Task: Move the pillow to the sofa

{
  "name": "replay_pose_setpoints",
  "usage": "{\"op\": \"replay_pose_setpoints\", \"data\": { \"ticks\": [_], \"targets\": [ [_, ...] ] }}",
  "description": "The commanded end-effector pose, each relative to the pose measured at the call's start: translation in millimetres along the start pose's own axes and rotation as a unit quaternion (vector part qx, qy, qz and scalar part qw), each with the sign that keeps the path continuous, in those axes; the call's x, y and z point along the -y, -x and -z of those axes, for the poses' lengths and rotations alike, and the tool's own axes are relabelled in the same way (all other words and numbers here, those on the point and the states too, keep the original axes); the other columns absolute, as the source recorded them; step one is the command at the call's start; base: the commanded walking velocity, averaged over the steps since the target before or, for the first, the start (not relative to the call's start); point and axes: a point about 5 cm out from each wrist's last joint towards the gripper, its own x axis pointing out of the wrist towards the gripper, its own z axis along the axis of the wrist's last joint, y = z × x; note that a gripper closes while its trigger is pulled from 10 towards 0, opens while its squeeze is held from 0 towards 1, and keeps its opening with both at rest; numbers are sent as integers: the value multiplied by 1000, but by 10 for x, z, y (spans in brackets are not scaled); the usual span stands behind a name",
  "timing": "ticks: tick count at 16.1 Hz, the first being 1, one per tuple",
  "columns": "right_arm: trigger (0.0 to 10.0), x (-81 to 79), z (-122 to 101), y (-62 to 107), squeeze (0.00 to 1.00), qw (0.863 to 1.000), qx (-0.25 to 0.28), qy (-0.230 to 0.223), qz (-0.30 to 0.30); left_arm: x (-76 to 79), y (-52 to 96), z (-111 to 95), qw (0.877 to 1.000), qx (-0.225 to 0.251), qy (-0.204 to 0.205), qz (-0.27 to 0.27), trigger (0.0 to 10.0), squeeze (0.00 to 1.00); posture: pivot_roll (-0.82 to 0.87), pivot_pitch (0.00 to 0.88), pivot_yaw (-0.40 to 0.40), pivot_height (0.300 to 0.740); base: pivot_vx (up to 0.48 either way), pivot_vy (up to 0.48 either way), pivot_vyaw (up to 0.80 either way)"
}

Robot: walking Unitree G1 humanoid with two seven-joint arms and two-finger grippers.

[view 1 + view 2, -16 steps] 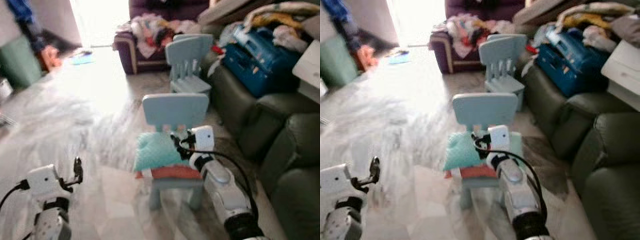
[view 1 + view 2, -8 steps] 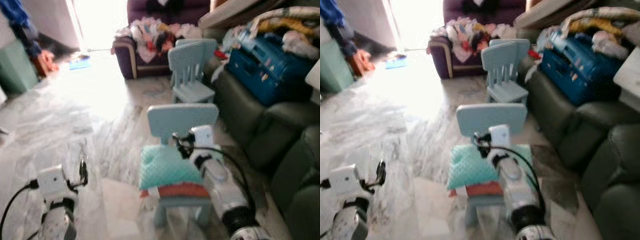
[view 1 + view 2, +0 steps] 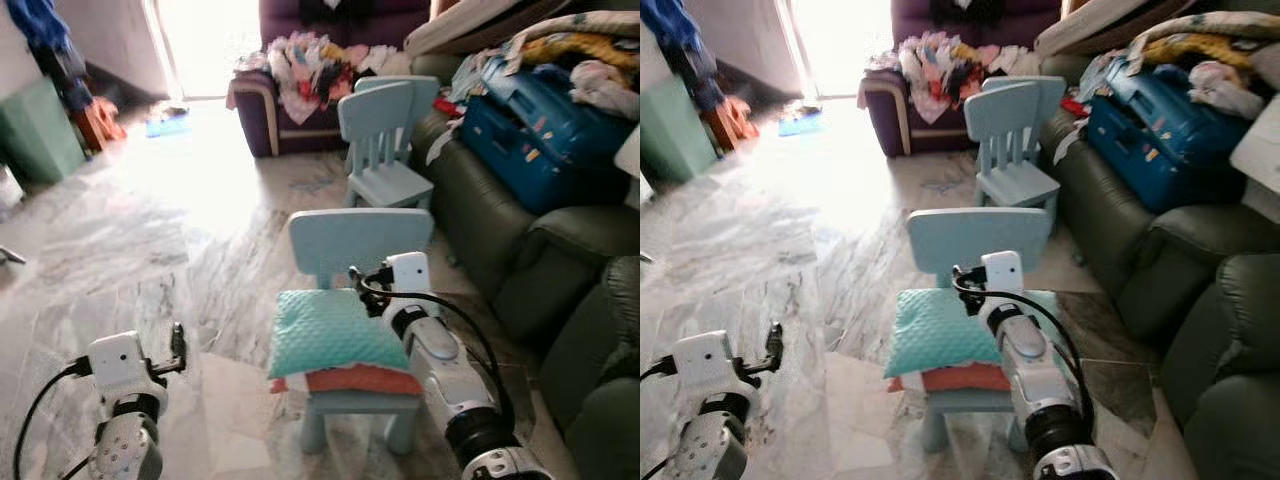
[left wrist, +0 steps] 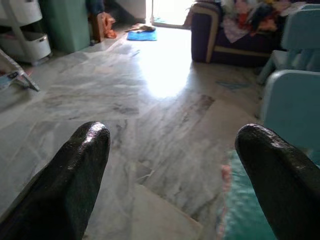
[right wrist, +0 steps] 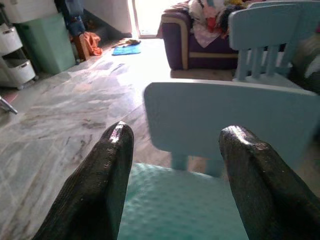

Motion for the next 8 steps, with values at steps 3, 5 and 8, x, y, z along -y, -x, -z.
{"op": "replay_pose_setpoints", "data": {
  "ticks": [3, 5, 8],
  "targets": [
    [10000, 1, -20, -18, 0, 1000, 3, 1, 0, -11, -6, 1, 1000, 6, 14, -3, 10000, 0, -69, 0, 35, 740, 175, -214, 0],
    [10000, -2, -16, -21, 0, 1000, 3, 1, -1, -29, -10, 21, 1000, 3, 15, -6, 10000, 0, -69, 0, 35, 740, 0, 0, 0],
    [10000, -16, -9, -30, 0, 1000, 2, 4, -7, -46, -11, 91, 1000, -11, 22, -3, 10000, 0, -65, 0, 30, 740, 0, 0, 0]
  ]
}}
